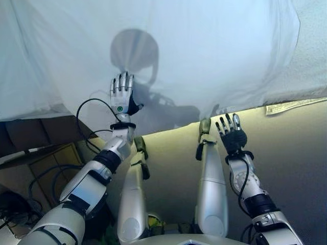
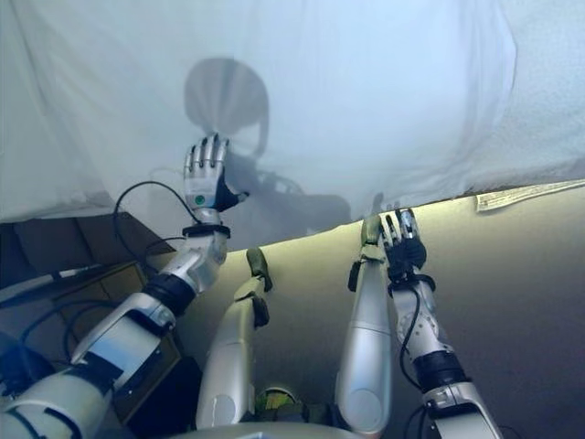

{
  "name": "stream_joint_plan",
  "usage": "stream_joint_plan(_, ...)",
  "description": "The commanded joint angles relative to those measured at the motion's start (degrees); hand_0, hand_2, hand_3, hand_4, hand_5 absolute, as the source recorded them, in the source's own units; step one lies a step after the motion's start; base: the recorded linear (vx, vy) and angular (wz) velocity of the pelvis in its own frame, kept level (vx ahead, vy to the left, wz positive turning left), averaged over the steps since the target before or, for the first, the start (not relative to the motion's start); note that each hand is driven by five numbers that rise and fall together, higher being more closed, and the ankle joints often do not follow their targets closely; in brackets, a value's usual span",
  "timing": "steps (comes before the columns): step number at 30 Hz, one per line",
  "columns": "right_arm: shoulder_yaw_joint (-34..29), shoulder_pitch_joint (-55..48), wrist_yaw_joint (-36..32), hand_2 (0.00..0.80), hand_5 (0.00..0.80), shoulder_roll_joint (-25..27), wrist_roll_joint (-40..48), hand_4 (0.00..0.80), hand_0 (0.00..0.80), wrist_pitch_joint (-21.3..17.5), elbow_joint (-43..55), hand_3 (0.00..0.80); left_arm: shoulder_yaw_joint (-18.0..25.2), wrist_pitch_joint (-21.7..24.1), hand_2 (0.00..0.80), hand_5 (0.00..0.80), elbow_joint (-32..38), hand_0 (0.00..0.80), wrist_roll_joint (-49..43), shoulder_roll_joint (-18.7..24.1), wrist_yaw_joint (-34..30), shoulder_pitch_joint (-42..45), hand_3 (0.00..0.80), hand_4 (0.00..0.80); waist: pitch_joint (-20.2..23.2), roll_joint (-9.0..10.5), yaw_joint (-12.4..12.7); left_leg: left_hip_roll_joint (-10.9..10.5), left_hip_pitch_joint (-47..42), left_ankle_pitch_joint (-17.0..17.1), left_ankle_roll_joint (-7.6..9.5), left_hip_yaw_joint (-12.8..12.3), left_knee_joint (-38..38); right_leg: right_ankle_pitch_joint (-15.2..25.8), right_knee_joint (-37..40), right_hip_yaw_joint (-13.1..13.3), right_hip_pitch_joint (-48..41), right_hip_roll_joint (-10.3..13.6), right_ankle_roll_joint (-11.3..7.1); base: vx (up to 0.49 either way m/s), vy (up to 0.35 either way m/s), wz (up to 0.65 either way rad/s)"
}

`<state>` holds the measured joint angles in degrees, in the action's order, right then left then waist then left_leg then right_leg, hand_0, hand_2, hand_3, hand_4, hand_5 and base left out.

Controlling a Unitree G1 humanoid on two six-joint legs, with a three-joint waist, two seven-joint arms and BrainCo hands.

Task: Make the bed neatly

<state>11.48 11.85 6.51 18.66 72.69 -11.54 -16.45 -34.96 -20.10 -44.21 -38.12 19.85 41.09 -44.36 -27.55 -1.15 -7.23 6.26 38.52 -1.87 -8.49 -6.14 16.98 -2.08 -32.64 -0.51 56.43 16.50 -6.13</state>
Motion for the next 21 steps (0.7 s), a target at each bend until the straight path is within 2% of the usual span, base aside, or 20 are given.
stream_joint_plan(1,0.3,0.3,0.5,0.000,0.000,-2.0,0.6,0.000,0.000,-3.9,4.4,0.000,-2.2,-3.9,0.439,0.439,-3.9,0.439,-1.4,1.1,-5.7,-0.4,0.439,0.439,-2.2,4.55,-0.3,0.6,9.0,2.5,2.23,3.3,6.5,15.4,16.5,-4.5,-4.2,3.1,-6.50,0.004,0.006,-0.11)
stream_joint_plan(2,0.5,0.4,0.3,0.000,0.000,-1.9,0.6,0.000,0.000,-4.0,4.4,0.000,-2.4,-4.2,0.800,0.800,-4.3,0.800,-1.0,1.1,-5.8,-0.7,0.800,0.800,-2.2,4.58,-0.3,0.8,9.2,2.5,2.21,3.3,6.6,15.5,16.6,-4.5,-4.2,3.1,-6.49,0.005,0.019,-0.11)
stream_joint_plan(4,0.8,0.6,-0.2,0.000,0.000,-1.9,0.3,0.000,0.000,-4.5,4.2,0.000,-2.5,-4.2,0.800,0.800,-5.2,0.800,-0.4,1.3,-5.6,-1.2,0.800,0.800,-2.2,4.61,-0.4,1.0,9.7,2.7,2.22,3.2,6.8,15.5,16.7,-4.6,-4.0,3.2,-6.47,0.049,0.022,-0.09)
stream_joint_plan(5,0.9,0.4,-0.4,0.000,0.000,-1.7,0.3,0.000,0.000,-4.5,4.1,0.000,-2.5,-4.0,0.800,0.800,-5.6,0.800,-0.2,1.2,-5.3,-1.0,0.800,0.800,-2.2,4.35,0.0,1.5,8.7,1.0,1.89,3.6,7.3,13.8,16.0,-4.4,-5.0,2.9,-7.13,0.089,0.034,-0.07)
stream_joint_plan(10,1.2,0.9,-0.3,0.000,0.000,-0.9,0.6,0.000,0.000,-4.0,4.3,0.000,-3.0,-2.7,0.800,0.800,-5.9,0.800,1.5,1.9,-4.5,-1.5,0.800,0.800,-2.2,3.70,0.2,1.6,9.4,0.9,2.07,3.7,8.2,13.5,15.4,-4.4,-4.6,3.4,-7.12,0.002,0.019,-0.02)
stream_joint_plan(11,1.2,1.1,0.0,0.000,0.000,-0.7,0.7,0.000,0.000,-3.9,4.8,0.000,-3.0,-2.4,0.800,0.800,-5.7,0.800,1.6,2.1,-4.5,-1.8,0.800,0.800,-2.2,3.83,-0.1,1.1,10.6,2.7,2.39,3.4,7.9,15.2,16.0,-4.6,-3.5,4.0,-6.47,-0.075,0.015,0.00)
stream_joint_plan(12,1.4,1.0,0.4,0.000,0.000,-0.7,0.7,0.000,0.000,-4.0,5.0,0.000,-3.0,-2.2,0.800,0.800,-5.7,0.800,1.9,2.2,-4.5,-1.8,0.800,0.800,-2.2,3.85,0.0,1.1,10.5,2.7,2.40,3.4,7.9,15.2,16.1,-4.8,-3.7,4.1,-6.46,0.000,0.000,0.00)
stream_joint_plan(13,1.6,0.6,0.4,0.000,0.000,-0.7,0.9,0.000,0.000,-4.0,5.0,0.000,-3.0,-1.9,0.800,0.800,-5.6,0.800,2.0,2.3,-4.6,-1.3,0.800,0.800,-2.2,3.61,0.4,1.5,9.3,1.0,2.07,3.8,8.4,13.5,15.4,-4.6,-4.8,3.8,-7.13,0.091,0.010,-0.01)
stream_joint_plan(14,1.6,0.6,0.4,0.000,0.000,-0.7,0.9,0.000,0.000,-4.1,4.9,0.000,-2.9,-1.5,0.800,0.800,-5.7,0.800,2.0,2.4,-4.6,-1.3,0.800,0.800,-2.2,3.62,0.4,1.5,9.3,1.2,2.11,3.8,8.4,13.6,15.4,-4.7,-4.9,3.9,-7.11,0.000,0.000,0.00)
stream_joint_plan(15,1.3,0.8,0.6,0.000,0.000,-0.6,1.0,0.000,0.000,-4.0,5.1,0.000,-2.8,-1.2,0.800,0.800,-5.7,0.800,2.0,2.5,-4.6,-1.5,0.800,0.800,-2.2,3.86,0.1,1.2,10.4,2.8,2.47,3.4,8.2,15.0,16.0,-5.0,-4.1,4.3,-6.44,-0.089,-0.003,-0.01)
stream_joint_plan(18,1.1,0.1,0.4,0.000,0.000,-0.6,1.5,0.000,0.000,-4.1,5.1,0.000,-2.4,0.0,0.800,0.800,-5.7,0.800,2.2,2.5,-4.4,-0.8,0.800,0.800,-2.2,4.04,0.2,1.4,9.3,2.7,2.55,3.1,8.0,14.8,16.2,-5.3,-5.3,4.4,-6.46,0.001,-0.003,0.02)
stream_joint_plan(19,1.2,-0.2,0.3,0.000,0.000,-0.6,1.5,0.000,0.000,-4.1,4.9,0.000,-2.4,0.2,0.800,0.800,-5.8,0.800,2.4,2.5,-4.4,-0.4,0.800,0.800,-2.2,3.87,0.5,1.8,8.0,1.1,2.22,3.4,8.3,13.3,15.6,-5.1,-6.5,4.1,-7.11,0.098,-0.002,0.05)
stream_joint_plan(21,1.0,-1.2,-0.4,0.000,0.000,-0.8,1.8,0.000,0.000,-4.3,4.7,0.000,-1.9,2.0,0.800,0.800,-6.0,0.800,3.4,2.6,-3.4,0.5,0.800,0.800,-2.2,3.88,0.5,1.8,6.4,0.7,2.26,3.0,8.3,13.2,15.7,-5.4,-8.0,4.3,-7.10,0.073,0.002,0.00)
